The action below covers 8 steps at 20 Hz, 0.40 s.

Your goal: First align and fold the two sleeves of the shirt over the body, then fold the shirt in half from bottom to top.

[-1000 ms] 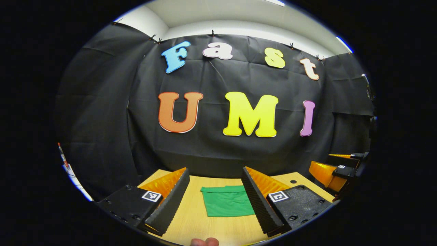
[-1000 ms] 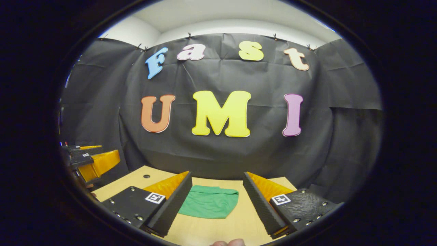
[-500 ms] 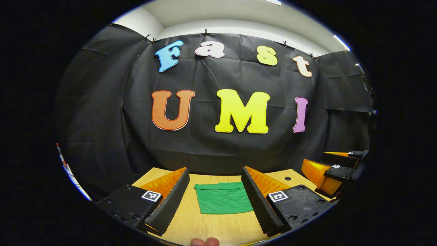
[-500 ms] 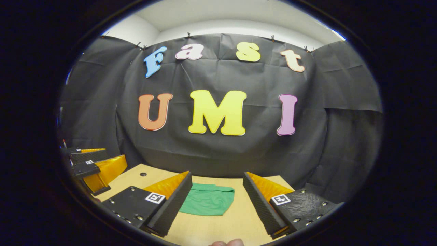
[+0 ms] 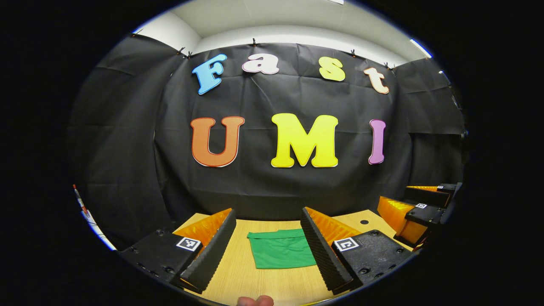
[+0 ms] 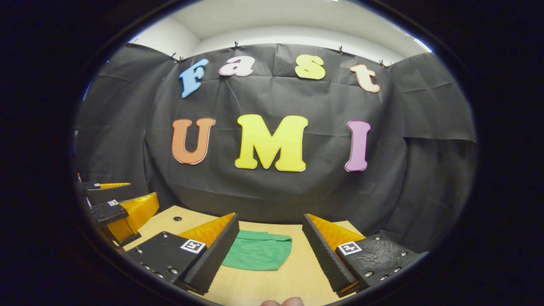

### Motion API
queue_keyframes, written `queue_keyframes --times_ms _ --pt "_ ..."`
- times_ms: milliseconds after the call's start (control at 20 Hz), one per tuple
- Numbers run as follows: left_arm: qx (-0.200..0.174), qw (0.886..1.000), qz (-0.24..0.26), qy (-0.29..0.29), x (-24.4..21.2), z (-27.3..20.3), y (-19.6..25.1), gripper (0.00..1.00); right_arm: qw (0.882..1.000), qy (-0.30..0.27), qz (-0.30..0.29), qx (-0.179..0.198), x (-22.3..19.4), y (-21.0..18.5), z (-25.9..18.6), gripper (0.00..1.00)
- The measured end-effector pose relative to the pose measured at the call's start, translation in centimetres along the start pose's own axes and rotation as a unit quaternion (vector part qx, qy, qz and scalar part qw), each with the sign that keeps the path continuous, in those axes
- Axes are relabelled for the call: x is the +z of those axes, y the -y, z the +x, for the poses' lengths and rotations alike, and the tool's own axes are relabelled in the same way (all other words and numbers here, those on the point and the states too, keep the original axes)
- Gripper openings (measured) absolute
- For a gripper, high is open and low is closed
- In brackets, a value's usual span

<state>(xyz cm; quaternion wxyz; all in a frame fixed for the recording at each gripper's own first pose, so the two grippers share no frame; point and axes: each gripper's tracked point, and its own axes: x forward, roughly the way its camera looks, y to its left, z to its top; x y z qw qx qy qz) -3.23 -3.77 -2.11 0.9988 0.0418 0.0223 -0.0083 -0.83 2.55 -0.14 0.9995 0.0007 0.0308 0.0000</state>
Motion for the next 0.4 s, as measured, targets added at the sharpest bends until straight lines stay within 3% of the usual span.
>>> queue_keyframes --times_ms 400 --pt "0.015 1.0 -0.004 0.006 0.4 0.3 -1.3 0.98 1.0 -0.002 0.0 0.005 0.0 -0.5 0.7 0.97"
